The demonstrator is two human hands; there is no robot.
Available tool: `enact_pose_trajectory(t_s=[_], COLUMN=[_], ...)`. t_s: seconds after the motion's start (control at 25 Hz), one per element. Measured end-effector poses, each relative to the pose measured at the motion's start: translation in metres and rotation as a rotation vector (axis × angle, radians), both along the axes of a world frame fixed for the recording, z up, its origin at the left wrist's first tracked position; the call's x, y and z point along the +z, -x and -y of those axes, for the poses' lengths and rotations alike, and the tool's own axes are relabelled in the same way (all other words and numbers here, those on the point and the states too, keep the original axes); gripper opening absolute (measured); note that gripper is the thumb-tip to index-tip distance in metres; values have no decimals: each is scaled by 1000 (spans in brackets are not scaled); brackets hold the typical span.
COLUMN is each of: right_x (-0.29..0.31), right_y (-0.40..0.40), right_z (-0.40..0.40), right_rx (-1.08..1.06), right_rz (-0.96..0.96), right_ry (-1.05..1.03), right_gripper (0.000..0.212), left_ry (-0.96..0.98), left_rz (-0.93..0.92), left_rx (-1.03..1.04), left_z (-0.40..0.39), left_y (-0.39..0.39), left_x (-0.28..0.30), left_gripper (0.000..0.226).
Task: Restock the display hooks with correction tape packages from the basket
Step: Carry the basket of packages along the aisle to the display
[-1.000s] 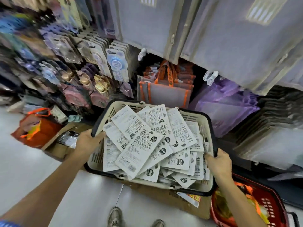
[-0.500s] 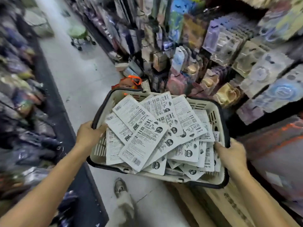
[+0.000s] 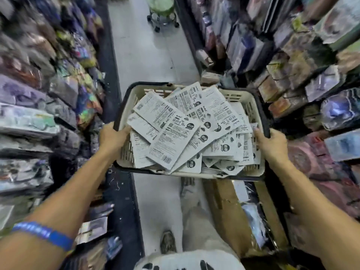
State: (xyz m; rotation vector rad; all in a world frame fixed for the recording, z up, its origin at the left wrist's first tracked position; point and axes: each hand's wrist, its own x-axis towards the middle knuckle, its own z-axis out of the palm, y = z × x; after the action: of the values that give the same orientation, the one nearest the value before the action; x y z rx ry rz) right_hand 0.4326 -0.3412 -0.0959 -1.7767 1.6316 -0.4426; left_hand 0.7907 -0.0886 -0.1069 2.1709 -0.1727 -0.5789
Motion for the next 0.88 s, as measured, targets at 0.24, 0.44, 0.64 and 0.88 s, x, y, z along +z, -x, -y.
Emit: enact_pose_trajectory(t_s=[0.24,0.44,0.64,0.88], right_x=[-27,6,1,28], right_y=[-252,-463,-665,-901], right_z=[210,366,502,666], right_rx=[184,258,241,213], right_rz=[4,1,53,104], right_ry=[-3,50,23,-5], right_gripper=[45,36,39,29], left_ry=[49,113,149,135], left_rz=[-7,-29,-51,-25], left_rx=[161,251,270,252], left_z=[169,293,426,600], left_y=[-209,-394,-594,-834], left_x=[-26,-20,-41,-19], left_gripper=[19,20,17,14])
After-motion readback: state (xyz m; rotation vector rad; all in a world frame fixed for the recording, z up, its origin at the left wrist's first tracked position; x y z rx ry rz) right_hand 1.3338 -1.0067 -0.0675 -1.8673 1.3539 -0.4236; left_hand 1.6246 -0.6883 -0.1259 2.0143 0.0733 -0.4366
